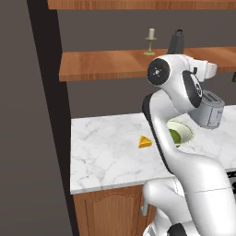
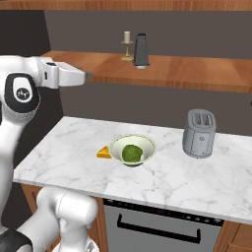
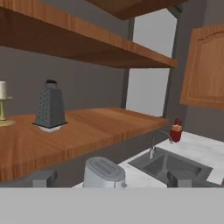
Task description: Pick the cheese from the fridge and the cheese grater from the cabinet and place them next to the salad bowl.
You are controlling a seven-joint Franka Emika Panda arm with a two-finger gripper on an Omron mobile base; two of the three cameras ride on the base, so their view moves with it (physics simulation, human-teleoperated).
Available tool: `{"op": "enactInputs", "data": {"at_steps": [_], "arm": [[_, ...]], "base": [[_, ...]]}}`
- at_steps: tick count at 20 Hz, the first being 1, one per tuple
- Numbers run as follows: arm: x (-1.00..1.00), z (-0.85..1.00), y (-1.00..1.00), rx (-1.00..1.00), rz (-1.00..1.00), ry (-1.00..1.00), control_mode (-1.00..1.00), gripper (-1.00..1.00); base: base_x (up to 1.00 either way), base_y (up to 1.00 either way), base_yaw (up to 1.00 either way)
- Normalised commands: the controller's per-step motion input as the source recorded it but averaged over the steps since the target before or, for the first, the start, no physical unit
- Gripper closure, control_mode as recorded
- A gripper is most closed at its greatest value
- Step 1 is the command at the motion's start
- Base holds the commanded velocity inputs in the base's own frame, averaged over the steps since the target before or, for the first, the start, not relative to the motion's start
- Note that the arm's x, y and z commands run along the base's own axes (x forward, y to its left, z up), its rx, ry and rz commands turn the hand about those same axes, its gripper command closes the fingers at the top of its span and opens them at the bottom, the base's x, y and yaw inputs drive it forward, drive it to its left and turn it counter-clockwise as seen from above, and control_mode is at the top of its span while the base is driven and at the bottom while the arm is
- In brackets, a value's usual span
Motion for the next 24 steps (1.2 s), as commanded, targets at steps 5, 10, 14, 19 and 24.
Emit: {"op": "enactInputs", "data": {"at_steps": [5, 10, 14, 19, 24], "arm": [[0.53, 0.00, -0.03, 0.00, -0.08, 0.00, -1.00, -1.00], [0.59, 0.03, 0.00, 0.00, -0.01, 0.00, -1.00, -1.00], [0.30, 0.17, -0.14, 0.04, 0.00, 0.00, -1.00, -1.00], [0.41, 0.12, -0.12, 0.04, 0.00, 0.00, -1.00, -1.00], [0.47, 0.00, 0.05, 0.00, 0.00, 0.00, -1.00, -1.00]], "base": [[0.00, 0.00, 0.00], [0.00, 0.00, 0.00], [0.00, 0.00, 0.00], [0.00, 0.00, 0.00], [0.00, 0.00, 0.00]]}}
